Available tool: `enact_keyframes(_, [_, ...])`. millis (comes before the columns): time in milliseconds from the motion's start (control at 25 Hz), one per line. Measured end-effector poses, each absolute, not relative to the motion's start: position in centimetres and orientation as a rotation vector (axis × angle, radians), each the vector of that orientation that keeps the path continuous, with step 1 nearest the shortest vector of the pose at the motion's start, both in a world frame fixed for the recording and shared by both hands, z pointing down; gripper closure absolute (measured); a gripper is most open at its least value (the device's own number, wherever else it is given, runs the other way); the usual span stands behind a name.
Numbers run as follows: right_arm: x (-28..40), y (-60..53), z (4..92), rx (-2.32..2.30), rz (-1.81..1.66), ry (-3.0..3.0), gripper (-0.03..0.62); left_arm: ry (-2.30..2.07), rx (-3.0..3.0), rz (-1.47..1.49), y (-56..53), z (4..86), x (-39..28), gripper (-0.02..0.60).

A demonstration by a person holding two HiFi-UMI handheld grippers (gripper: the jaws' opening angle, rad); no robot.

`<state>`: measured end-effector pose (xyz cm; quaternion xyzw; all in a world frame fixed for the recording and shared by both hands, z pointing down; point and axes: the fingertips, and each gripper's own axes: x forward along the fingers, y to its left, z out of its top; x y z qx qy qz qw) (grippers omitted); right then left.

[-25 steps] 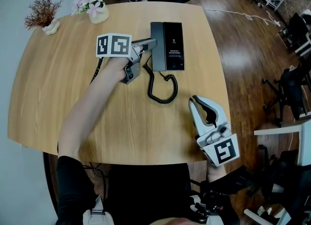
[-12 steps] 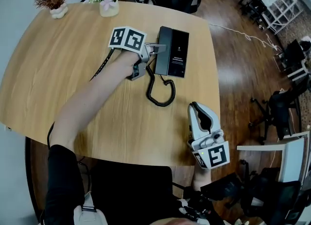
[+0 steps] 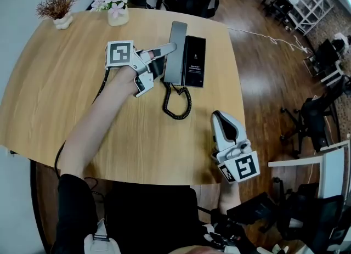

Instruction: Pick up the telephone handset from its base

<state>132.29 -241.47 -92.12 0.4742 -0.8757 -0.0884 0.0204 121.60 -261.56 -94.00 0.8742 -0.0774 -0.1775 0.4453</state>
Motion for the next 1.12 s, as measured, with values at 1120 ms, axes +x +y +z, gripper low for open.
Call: enact_keyframes(1120, [131.1, -235.8, -95.6, 1.529, -0.279, -2.813, 0.582, 0.030, 2.279, -1.017, -237.4, -105.9, 112.3, 0.506])
